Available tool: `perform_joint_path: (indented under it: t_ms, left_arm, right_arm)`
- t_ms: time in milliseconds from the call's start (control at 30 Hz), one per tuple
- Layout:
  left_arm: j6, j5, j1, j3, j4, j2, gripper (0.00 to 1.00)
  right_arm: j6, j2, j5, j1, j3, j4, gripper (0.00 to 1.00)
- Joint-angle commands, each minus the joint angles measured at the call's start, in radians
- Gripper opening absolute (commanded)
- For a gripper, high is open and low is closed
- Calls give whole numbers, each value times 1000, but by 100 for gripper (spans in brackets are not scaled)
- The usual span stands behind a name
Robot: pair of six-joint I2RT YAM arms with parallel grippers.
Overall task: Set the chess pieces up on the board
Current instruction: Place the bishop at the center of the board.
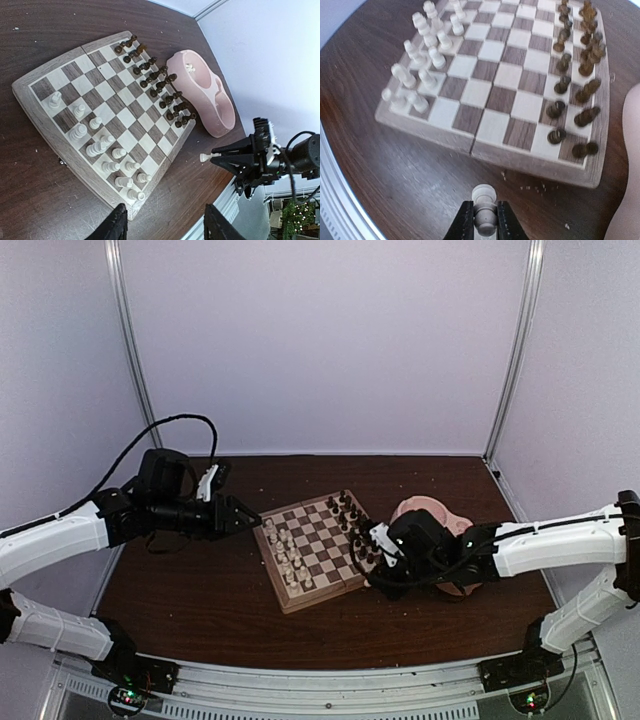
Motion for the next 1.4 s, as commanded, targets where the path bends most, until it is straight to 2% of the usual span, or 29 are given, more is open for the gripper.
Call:
perform_joint_path:
  t_ms: [0,300,433,533,700,867,967,1100,1200,1300,1367]
  left_arm:
    - [21,-22,-6,26,6,-1,52]
    - [41,-61,-33,21,-45,-12,52]
    - [51,-85,-51,14,-77,-21,53]
    - [54,-97,-61,8,-89,-22,53]
    - [76,-118,-105,27,-92,1,56]
    - [101,-221,-213,75,-98,52,56]
    - [113,-296,-299,112,-90,103,56]
    - [123,-354,-404,173,-87,200,56]
    - [136,-377,-466,230,-92,284,55]
    - [144,-430,-520,298,-103,371,55]
    - [151,-443,-548,351,-104,427,55]
  right_arm:
    - [69,-1,74,50,-112,-3,15]
    - [95,148,213,145,-98,46,15]
    - [97,184,239,157,-85,45,21]
    - [99,170,262,164,-81,35,35]
    - [77,45,293,165,-97,36,67]
    - [-14,-162,308,133,-117,46,81]
    - [-68,-260,317,52,-135,54,83]
    - [-80,-275,270,-233,-114,53,83]
    - [-88,-265,273,-384,-107,108,82]
    - [-28,-261,307,-459,-116,147,82]
    - [-27,-256,310,-465,-168,231,81]
